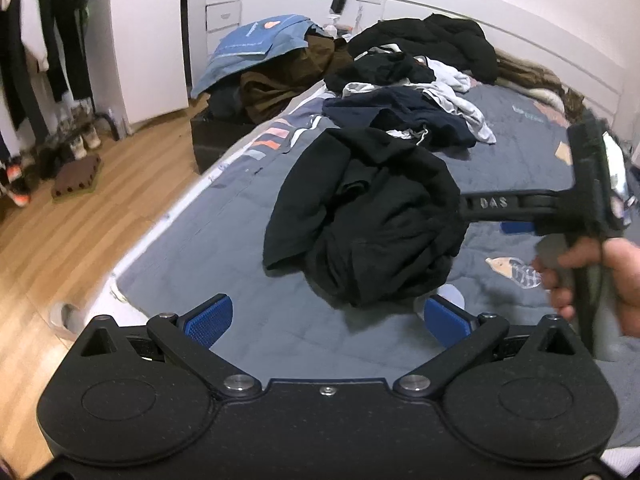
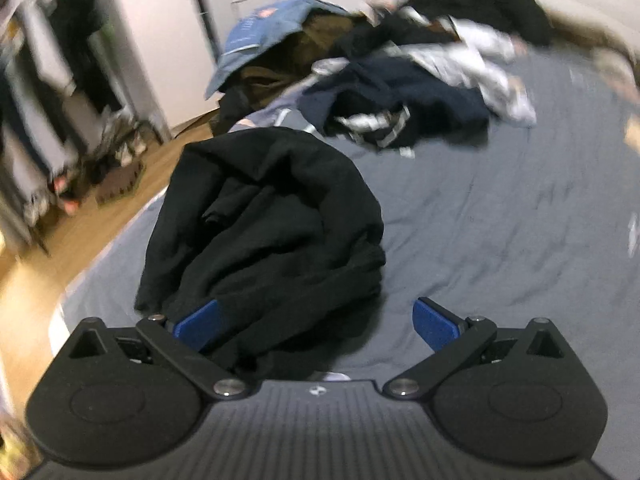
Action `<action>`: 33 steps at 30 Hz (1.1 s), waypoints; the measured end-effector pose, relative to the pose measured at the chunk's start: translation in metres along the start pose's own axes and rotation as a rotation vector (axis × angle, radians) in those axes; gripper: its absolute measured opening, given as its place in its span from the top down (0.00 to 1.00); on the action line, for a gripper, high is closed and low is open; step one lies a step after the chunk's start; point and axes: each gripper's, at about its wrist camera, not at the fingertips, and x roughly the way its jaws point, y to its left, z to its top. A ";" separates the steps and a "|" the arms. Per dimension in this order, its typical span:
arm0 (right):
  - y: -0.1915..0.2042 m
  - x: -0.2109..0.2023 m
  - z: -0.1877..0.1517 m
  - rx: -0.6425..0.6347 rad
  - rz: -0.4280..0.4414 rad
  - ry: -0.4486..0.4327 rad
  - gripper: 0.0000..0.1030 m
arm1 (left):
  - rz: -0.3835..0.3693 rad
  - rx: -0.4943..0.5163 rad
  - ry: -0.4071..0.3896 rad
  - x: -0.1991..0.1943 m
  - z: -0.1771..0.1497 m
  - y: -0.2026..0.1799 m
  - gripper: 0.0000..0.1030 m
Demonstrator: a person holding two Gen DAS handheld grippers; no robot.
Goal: Fold clothes
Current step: 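Lower the right tool onto the black garment and close it on the fabric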
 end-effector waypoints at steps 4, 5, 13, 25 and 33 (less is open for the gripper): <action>-0.018 0.019 0.001 0.193 0.038 0.038 0.01 | -0.005 -0.037 0.012 0.005 -0.002 0.008 0.00; -0.020 0.023 0.000 0.229 0.045 0.048 0.01 | -0.002 -0.036 0.014 0.006 -0.002 0.008 0.00; -0.004 0.044 -0.016 0.240 0.047 0.109 0.48 | 0.019 -0.048 0.031 0.009 -0.003 0.013 0.00; -0.042 -0.019 -0.018 0.483 0.140 -0.041 0.86 | 0.032 -0.041 0.007 0.000 0.000 0.009 0.00; -0.076 -0.078 -0.016 0.539 0.177 -0.137 0.87 | 0.009 0.012 -0.022 -0.009 0.004 -0.013 0.00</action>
